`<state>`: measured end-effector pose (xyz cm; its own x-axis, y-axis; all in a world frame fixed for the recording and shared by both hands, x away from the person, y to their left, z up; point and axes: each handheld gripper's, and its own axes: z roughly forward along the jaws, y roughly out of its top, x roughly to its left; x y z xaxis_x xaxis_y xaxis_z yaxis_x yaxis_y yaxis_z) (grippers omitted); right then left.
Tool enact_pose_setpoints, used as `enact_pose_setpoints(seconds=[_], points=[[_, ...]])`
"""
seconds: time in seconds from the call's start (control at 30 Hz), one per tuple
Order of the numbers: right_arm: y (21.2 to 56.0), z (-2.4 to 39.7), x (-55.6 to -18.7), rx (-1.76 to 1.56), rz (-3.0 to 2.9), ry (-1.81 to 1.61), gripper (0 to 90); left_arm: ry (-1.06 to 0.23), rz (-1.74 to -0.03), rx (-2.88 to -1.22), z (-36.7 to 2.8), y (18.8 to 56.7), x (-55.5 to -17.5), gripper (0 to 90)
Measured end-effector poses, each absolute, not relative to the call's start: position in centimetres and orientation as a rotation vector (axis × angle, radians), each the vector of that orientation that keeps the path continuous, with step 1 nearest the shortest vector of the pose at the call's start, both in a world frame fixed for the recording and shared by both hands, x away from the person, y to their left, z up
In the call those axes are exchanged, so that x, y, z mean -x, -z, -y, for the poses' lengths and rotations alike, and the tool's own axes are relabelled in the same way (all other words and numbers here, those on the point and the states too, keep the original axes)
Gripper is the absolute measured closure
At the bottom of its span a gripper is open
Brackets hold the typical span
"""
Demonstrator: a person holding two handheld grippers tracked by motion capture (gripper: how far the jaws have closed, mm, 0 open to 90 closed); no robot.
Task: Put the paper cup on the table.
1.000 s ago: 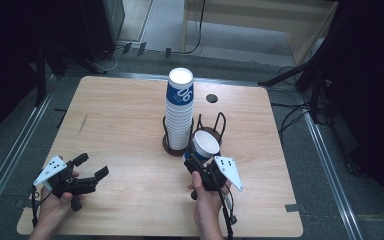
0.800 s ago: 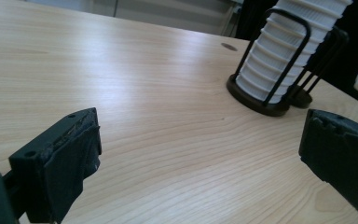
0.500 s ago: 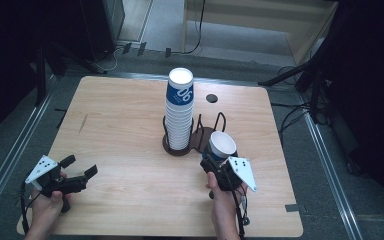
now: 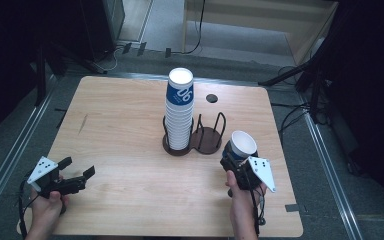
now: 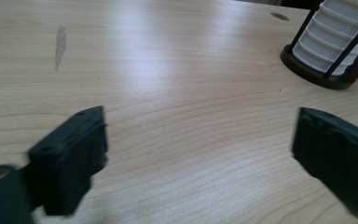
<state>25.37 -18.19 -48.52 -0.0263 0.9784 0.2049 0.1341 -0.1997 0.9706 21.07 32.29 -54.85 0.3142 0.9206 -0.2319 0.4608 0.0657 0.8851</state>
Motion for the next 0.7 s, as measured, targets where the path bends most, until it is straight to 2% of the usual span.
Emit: enact_pose_setpoints(seconds=[0.37,0.7], points=[[49.2,21.1,-26.4,-1.410,-1.207,-1.272,20.8,-0.562,-1.300,-1.572,-32.1,55.0,-20.9,0.0],[51.0,22.4,-29.1,-1.365,-1.262,-1.288,20.8,-0.555,-1.297,-1.560,-32.3,55.0,-20.9,0.0]])
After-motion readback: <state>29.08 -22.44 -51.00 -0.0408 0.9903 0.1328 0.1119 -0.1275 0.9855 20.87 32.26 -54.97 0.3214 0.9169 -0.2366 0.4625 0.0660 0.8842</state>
